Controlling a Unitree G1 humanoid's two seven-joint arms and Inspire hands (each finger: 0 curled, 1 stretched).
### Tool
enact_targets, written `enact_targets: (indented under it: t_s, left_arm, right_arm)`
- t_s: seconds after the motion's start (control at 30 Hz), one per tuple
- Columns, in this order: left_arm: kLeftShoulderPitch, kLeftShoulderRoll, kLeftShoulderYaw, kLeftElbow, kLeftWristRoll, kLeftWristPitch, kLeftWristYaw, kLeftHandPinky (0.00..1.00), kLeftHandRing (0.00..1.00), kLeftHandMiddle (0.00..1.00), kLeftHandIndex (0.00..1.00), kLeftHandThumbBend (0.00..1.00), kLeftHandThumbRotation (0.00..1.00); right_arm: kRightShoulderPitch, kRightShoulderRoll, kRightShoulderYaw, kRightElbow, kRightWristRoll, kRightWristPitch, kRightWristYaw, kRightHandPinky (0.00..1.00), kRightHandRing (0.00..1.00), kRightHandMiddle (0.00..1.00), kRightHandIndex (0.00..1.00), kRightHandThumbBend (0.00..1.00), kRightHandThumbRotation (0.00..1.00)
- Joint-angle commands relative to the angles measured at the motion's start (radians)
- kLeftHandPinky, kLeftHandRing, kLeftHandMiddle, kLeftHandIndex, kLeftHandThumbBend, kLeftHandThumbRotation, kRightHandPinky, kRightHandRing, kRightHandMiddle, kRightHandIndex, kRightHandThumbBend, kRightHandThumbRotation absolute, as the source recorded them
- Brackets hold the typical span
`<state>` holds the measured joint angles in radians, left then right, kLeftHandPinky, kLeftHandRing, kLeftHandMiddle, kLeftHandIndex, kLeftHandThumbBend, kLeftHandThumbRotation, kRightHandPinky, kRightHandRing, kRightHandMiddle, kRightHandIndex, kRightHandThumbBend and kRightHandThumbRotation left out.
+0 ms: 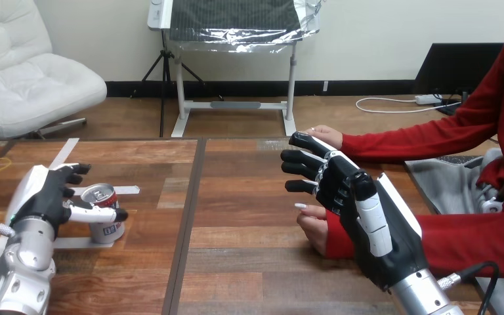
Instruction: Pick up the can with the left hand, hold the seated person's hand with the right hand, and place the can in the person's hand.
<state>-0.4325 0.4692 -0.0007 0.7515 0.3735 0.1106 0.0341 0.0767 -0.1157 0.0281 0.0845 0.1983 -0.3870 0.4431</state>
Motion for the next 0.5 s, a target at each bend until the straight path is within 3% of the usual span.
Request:
enact_targets:
  t_s: [0.0,0.47]
  left_arm:
    - [-0.077,0.015,-0.015,-0.071,0.016,0.019,0.023,0.62,0.74,0.79,0.79,0.84,0.0]
    - [-0.079,0.017,-0.026,-0.056,0.013,0.013,0.026,0.58,0.69,0.75,0.76,0.81,0.0]
  right_arm:
    - [-0.059,0.007,-0.005,-0.025,0.012,-0.013,-0.007,0.77,0.83,0.83,0.87,0.86,1.0]
    - [-0.056,0.005,-0.005,-0.031,0.012,-0.01,-0.006,0.76,0.83,0.83,0.87,0.87,1.0]
